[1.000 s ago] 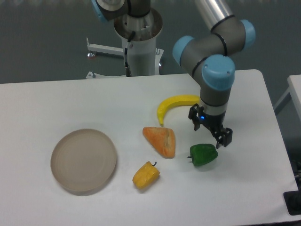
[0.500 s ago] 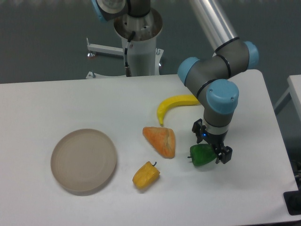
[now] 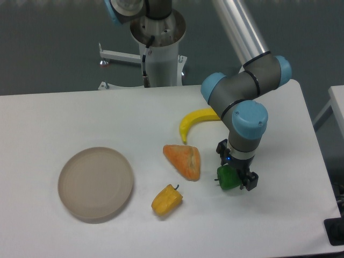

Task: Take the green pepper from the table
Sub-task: 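Close the gripper around the green bell pepper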

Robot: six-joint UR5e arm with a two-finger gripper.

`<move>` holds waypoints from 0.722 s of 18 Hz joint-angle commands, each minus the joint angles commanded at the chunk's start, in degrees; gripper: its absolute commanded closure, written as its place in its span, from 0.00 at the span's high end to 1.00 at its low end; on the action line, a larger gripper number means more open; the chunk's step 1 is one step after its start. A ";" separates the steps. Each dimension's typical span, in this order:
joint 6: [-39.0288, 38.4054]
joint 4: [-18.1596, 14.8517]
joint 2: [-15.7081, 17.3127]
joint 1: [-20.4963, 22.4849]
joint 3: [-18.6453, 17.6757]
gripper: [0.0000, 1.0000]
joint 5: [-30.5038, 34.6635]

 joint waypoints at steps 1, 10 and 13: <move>0.00 -0.17 0.00 0.00 0.09 0.96 0.35; 1.05 -8.86 1.58 -0.44 3.86 0.51 4.57; 0.79 -11.60 2.98 -0.18 4.04 0.48 4.48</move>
